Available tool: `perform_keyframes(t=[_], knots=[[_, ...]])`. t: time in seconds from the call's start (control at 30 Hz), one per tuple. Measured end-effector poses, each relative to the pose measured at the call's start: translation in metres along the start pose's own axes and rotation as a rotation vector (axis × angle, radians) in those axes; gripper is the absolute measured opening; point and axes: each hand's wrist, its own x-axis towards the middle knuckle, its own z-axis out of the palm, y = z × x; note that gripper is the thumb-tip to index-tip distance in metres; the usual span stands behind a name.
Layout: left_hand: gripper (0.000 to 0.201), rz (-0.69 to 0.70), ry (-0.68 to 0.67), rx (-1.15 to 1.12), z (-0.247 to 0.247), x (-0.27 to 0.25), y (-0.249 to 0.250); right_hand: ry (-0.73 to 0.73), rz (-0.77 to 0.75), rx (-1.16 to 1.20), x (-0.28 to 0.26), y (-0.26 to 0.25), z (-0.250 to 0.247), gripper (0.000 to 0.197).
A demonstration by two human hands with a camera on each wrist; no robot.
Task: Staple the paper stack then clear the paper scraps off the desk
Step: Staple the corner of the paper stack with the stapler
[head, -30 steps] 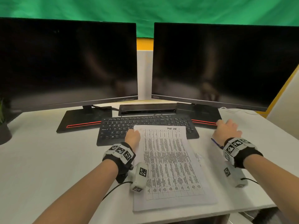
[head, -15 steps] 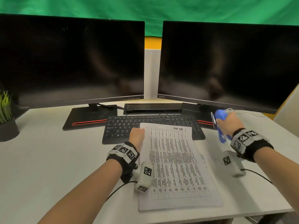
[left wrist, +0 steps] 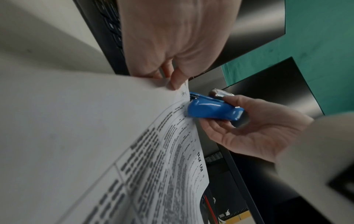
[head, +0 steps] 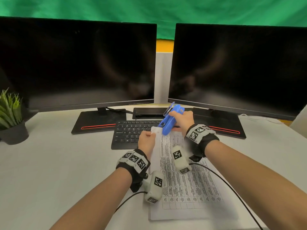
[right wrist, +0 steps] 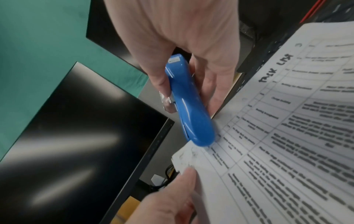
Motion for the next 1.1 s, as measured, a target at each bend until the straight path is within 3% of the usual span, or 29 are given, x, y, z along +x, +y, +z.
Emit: perform_keyframes(t=[0.3, 0.53, 0.7, 0.87, 1.1], knots=[[0.006, 0.056, 0.027, -0.043, 0.001, -0.003, 0.001, -0.050, 0.021, -0.164, -0.001, -0.006, 0.018, 0.065], [0.008, 0.065, 0.036, -0.100, -0.004, 0.000, -0.002, -0.070, -0.190, -0.384, -0.002, -0.005, 0.034, 0.055], [0.018, 0.079, 0.013, -0.130, -0.004, 0.003, -0.002, -0.128, -0.258, -0.419, -0.002, 0.000, 0.046, 0.032], [0.025, 0.067, 0.003, -0.152, -0.005, 0.003, -0.003, -0.130, -0.341, -0.449, -0.001, 0.003, 0.058, 0.040], [0.022, 0.064, -0.022, -0.125, -0.008, 0.004, -0.003, -0.084, -0.433, -0.471, 0.003, 0.011, 0.068, 0.044]])
